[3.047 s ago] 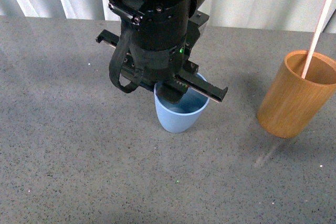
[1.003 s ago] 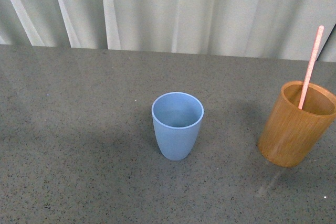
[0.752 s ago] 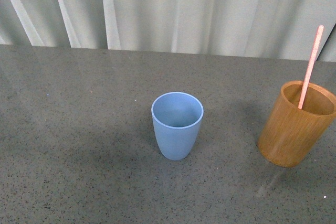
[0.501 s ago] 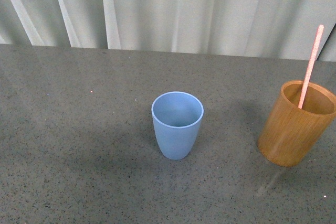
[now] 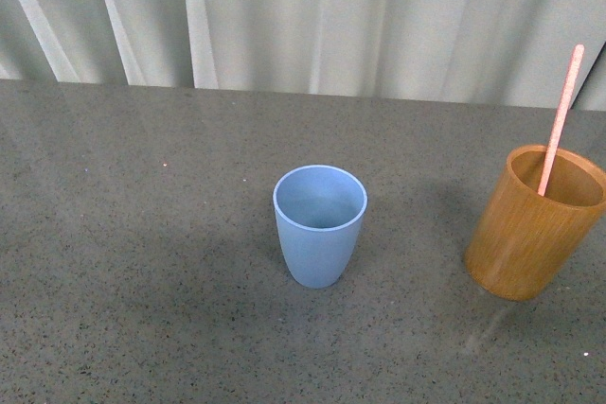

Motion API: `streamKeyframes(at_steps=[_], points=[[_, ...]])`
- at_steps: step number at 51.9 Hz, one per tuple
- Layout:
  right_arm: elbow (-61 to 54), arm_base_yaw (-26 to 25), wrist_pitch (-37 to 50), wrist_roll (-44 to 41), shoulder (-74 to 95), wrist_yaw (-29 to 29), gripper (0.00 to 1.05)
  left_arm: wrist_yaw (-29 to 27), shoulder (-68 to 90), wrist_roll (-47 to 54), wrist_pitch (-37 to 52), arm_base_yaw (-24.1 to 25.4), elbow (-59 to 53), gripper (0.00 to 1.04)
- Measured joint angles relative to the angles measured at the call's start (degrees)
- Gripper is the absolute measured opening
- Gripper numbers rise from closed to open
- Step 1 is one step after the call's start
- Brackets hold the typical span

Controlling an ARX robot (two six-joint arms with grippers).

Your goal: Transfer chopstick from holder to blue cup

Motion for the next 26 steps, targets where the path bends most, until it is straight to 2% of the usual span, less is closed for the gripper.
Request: streamKeyframes(at_steps=[26], points=[[0.0,0.0,0.0,0.0,0.0,0.0,0.95,0.0,-8.44,0.02,-8.37,0.0,0.02,0.04]])
